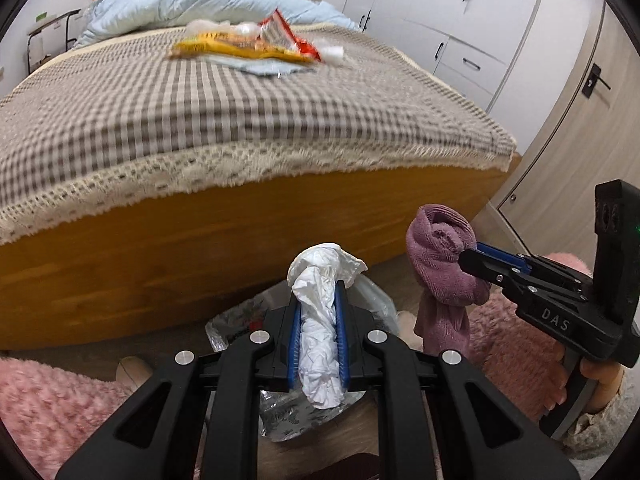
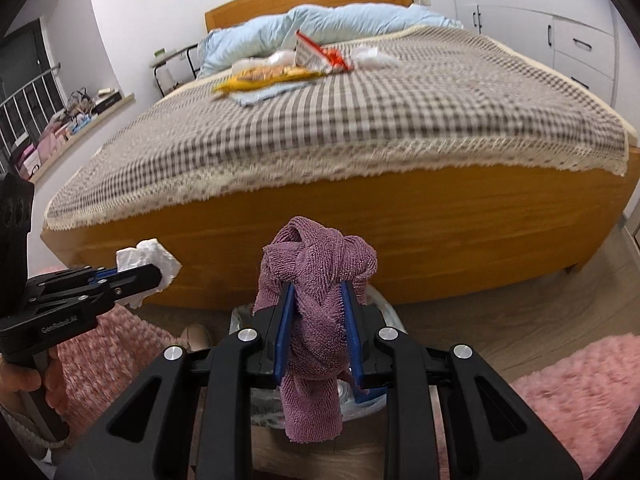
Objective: Collect trash
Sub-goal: 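Carry the towel and tissue off the bed down over the trash bag, then open the left gripper to drop the tissue while the right releases the towel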
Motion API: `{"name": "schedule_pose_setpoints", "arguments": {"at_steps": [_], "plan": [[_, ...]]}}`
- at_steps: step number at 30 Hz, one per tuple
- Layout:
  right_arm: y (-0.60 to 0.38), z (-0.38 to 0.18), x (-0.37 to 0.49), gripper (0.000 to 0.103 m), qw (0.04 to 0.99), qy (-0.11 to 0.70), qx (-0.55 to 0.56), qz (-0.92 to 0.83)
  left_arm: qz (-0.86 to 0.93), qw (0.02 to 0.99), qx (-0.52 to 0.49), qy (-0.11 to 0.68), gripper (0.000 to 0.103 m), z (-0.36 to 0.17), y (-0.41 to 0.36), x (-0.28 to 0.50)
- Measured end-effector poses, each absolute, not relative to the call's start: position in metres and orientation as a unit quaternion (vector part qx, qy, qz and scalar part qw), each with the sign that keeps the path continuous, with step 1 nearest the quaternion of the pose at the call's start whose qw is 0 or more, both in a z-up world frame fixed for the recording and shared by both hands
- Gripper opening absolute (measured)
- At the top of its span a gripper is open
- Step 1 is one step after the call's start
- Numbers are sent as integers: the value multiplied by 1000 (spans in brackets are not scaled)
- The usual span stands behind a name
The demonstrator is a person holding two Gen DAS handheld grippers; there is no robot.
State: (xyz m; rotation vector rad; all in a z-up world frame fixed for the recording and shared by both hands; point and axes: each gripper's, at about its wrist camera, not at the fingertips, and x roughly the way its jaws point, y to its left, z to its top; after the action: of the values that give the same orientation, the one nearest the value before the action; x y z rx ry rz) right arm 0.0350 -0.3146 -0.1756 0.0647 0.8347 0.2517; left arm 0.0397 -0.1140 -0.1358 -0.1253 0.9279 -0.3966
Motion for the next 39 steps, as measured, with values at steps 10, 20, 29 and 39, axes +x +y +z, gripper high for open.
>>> {"name": "schedule_pose_setpoints", "arguments": {"at_steps": [10, 20, 29, 39], "plan": [[-303, -215, 44, 24, 886, 448, 7, 120, -165, 858, -54, 483, 12, -186, -121, 57], [-302, -234, 52, 24, 872, 476, -2, 112, -154, 846, -66, 506, 12, -204, -116, 60], [-308, -248, 59, 24, 862, 499, 0, 92, -143, 826, -84, 538, 12, -227, -110, 66], [-291, -274, 86, 24, 845, 530, 3, 78, -119, 797, -87, 585, 12, -267, -127, 84]]}}
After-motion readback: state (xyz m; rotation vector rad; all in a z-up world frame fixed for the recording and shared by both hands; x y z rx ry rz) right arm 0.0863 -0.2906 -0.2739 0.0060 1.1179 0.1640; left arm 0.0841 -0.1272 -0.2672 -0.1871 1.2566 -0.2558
